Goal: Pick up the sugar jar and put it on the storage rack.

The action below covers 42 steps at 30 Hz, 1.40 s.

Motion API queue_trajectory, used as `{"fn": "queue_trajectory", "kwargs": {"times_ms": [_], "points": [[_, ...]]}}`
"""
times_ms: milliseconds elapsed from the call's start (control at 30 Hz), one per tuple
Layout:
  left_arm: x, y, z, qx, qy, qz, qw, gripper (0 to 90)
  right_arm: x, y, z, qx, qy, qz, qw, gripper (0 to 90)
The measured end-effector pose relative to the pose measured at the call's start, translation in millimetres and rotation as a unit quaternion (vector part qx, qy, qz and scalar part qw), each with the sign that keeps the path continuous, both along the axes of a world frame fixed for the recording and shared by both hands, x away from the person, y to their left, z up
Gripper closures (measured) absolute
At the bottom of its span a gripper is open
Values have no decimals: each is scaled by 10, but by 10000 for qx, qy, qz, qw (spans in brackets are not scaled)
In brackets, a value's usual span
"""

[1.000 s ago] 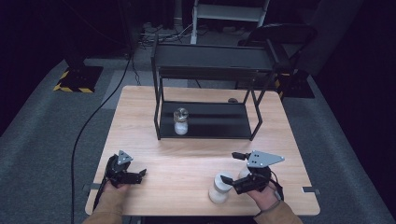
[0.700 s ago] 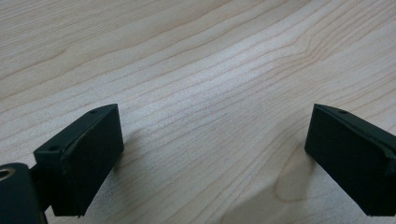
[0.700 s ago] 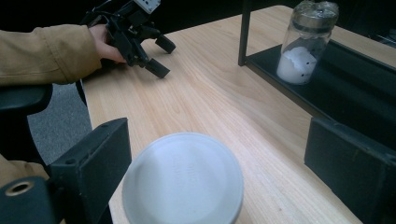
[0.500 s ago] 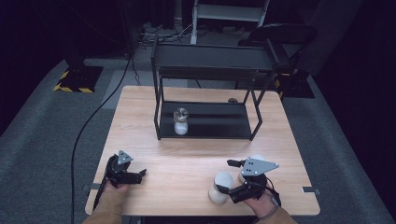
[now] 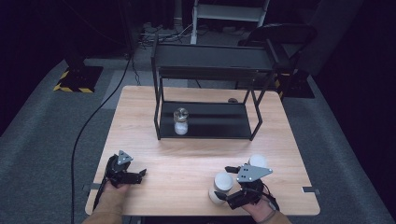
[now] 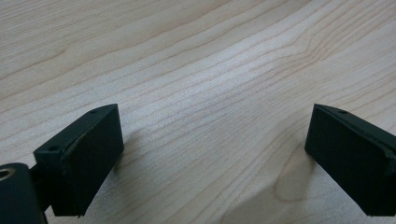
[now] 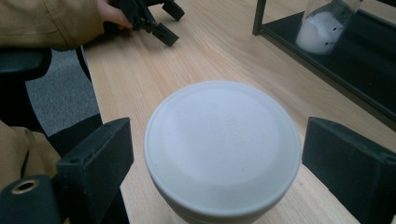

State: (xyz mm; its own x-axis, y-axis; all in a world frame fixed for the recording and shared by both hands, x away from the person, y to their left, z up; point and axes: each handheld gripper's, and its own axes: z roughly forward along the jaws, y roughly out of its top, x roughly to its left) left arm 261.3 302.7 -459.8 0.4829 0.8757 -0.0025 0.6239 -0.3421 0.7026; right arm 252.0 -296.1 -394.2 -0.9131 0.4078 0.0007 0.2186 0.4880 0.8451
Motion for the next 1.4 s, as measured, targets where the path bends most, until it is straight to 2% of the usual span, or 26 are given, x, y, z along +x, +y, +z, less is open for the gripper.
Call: {"fn": "queue_trajectory", "kwargs": {"times_ms": [267, 433, 567, 1000, 1400], "points": [[0, 0, 0, -1, 0, 1, 10000, 39, 21, 49, -33, -181, 39, -1, 9998, 157], [0, -1, 0, -1, 0, 2, 10000, 39, 51, 25, -41, -148, 100, -31, 9998, 237], [1, -2, 0, 1, 0, 4, 10000, 38, 50, 59, 11, -253, 66, 75, 9996, 323], [1, 3, 1, -1, 6, -11, 10000, 36, 49, 209, 191, -629, 100, 60, 9980, 334], [3, 13, 2, -9, 19, -38, 10000, 33, 146, 243, 538, -666, 71, 9, 9978, 334]]}}
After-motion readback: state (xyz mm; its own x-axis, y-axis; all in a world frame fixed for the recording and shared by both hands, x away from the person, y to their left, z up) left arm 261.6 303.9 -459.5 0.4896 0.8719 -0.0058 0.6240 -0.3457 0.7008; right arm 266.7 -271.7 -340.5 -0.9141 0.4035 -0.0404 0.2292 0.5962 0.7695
